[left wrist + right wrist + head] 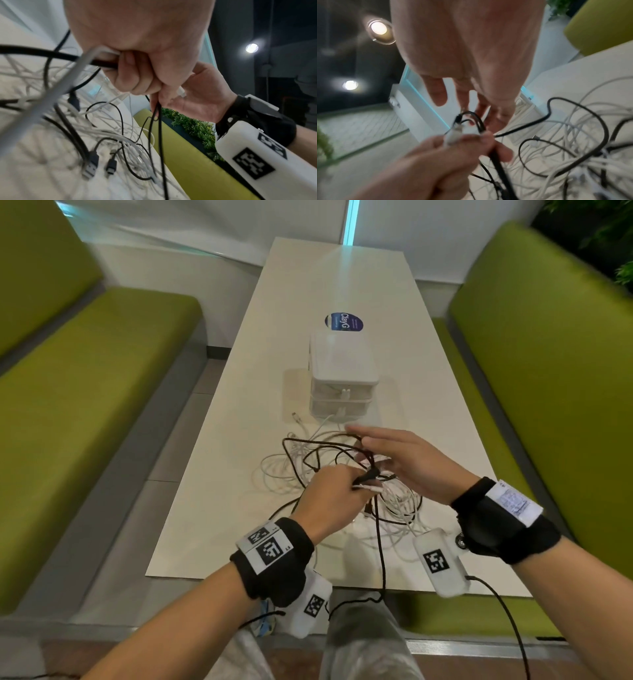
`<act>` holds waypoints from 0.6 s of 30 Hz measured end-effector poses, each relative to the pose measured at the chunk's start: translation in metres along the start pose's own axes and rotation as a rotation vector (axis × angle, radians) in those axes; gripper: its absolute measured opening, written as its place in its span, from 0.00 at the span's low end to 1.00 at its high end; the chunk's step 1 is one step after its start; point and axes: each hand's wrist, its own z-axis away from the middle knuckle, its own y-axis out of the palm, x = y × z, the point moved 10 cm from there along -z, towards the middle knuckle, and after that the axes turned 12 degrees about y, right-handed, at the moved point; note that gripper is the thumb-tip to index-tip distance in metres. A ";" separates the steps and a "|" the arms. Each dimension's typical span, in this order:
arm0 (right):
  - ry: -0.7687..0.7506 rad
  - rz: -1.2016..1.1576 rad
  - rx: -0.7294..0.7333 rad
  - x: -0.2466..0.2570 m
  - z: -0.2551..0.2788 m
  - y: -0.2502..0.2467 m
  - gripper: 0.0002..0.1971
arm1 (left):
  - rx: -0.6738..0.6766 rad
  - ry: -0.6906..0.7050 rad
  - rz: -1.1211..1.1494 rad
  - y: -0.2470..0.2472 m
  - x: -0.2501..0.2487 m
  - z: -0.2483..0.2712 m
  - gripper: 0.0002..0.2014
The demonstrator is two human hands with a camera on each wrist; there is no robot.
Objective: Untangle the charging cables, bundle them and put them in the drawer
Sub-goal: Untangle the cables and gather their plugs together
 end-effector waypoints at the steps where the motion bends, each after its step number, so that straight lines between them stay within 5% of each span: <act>1: -0.034 0.112 -0.141 0.001 0.000 -0.010 0.13 | -0.026 0.015 -0.023 -0.005 -0.003 0.000 0.08; 3: -0.095 0.288 -0.410 0.007 0.011 -0.028 0.10 | -0.067 0.037 -0.066 -0.014 -0.007 0.000 0.09; 4: -0.052 0.331 -0.414 0.001 0.013 -0.028 0.15 | -0.083 0.040 -0.081 -0.018 -0.007 0.000 0.09; 7: 0.279 0.369 -0.090 -0.041 0.017 -0.002 0.33 | -0.114 0.054 -0.137 -0.023 -0.004 0.002 0.15; 10: 0.436 0.305 0.147 -0.071 0.027 0.014 0.41 | -0.114 0.052 -0.157 -0.025 -0.003 0.006 0.16; 13: 0.439 0.259 0.309 -0.085 0.030 0.029 0.34 | -0.116 0.041 -0.152 -0.027 0.001 0.004 0.12; 18: 0.428 0.538 0.521 -0.107 0.036 0.047 0.08 | -0.148 0.056 -0.142 -0.031 0.004 0.007 0.10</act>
